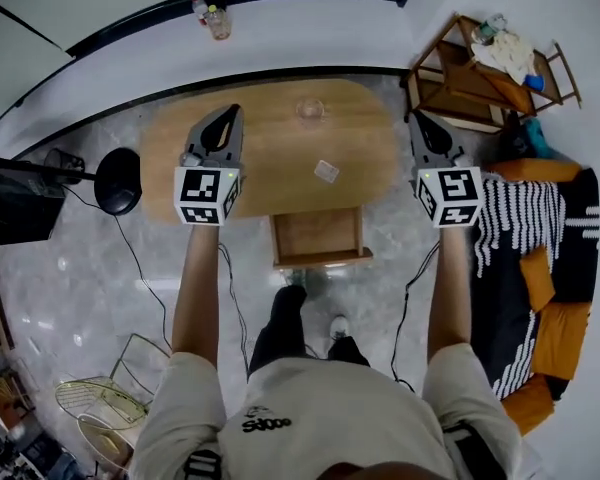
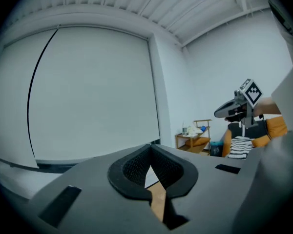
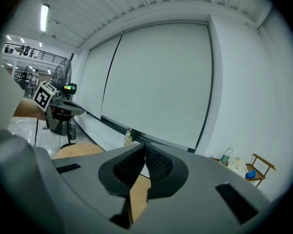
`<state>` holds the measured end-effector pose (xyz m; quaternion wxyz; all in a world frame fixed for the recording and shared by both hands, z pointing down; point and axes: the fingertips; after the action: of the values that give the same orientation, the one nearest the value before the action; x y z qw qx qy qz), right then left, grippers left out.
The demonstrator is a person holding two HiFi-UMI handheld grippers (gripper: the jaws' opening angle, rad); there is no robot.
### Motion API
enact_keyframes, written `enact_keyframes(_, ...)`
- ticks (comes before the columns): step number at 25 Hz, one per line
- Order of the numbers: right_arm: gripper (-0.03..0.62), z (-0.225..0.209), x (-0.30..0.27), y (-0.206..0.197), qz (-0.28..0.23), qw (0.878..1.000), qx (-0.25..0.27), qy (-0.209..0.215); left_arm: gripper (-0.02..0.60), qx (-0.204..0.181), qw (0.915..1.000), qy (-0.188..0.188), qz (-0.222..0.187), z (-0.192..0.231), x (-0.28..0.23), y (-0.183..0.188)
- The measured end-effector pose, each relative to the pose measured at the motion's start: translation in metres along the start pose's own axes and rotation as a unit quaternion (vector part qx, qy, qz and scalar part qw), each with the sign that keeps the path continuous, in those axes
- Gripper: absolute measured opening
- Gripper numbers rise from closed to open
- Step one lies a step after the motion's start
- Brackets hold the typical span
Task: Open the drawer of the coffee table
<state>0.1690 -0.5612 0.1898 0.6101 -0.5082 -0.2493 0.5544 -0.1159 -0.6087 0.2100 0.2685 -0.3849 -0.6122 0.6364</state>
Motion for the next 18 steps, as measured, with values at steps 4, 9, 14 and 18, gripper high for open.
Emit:
enact_keyframes(4,0.006,0.003,0.020,0.044,-0.042,0.998,-0.025,0.026,0.018,0.007,0.9996,-0.026,-0.010,-0.017,0.010,0.032)
enact_keyframes(9,0.006,-0.005,0.052,0.064,-0.039,0.999,0.000,0.013,0.018,-0.019,0.9979,-0.058,-0.022,-0.048,0.035,0.073)
enact_keyframes(14,0.006,0.004,0.102,0.079,-0.055,0.998,0.005,0.026,0.018,-0.046,0.9973,-0.050,-0.027,-0.082,0.082,0.105)
enact_keyframes(18,0.006,0.014,0.154,0.093,-0.069,0.997,0.001,0.038,0.018,-0.071,0.9959,-0.040,-0.039,-0.111,0.132,0.131)
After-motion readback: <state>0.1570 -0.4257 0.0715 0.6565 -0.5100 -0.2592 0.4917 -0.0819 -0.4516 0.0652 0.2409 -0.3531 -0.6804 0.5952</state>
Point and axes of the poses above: the fingertips, and each gripper's own axes: x backward along the fingers, z to its left, y out of its top, and after that the axes turned 7 degrees about x, right-handed
